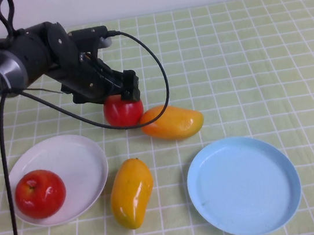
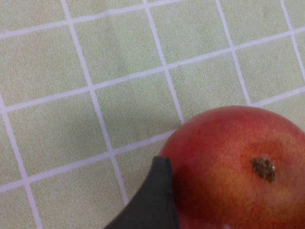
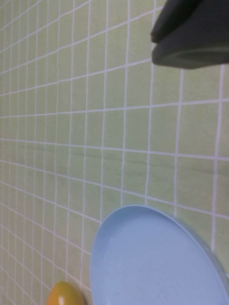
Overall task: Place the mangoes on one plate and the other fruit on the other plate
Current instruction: Put one type of fruit in the left plate
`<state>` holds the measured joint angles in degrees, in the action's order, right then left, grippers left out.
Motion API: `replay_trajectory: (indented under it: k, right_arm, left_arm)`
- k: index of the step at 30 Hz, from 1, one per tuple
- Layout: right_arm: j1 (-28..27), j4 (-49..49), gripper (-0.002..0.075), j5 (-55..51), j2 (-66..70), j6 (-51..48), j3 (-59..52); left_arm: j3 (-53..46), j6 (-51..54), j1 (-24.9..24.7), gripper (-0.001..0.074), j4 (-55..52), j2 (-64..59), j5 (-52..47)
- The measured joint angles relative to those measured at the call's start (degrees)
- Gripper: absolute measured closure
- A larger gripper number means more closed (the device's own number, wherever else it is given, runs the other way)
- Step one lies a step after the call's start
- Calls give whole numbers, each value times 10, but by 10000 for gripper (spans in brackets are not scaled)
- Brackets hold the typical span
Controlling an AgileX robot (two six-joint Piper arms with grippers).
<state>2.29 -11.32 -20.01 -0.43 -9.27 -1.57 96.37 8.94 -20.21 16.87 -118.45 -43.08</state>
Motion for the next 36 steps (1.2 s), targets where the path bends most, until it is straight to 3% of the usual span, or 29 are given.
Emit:
replay_trajectory:
  k: [6, 12, 36]
  right_arm:
    - [0, 0, 742, 0, 0, 0, 0]
    - [0, 0, 742, 0, 0, 0, 0]
    - [0, 0, 742, 0, 0, 0, 0]
  left_arm:
    - [1, 0, 0, 69, 0, 0, -4]
    - [1, 2, 0, 180, 0, 0, -4]
    - [1, 7, 0, 184, -5, 13, -14]
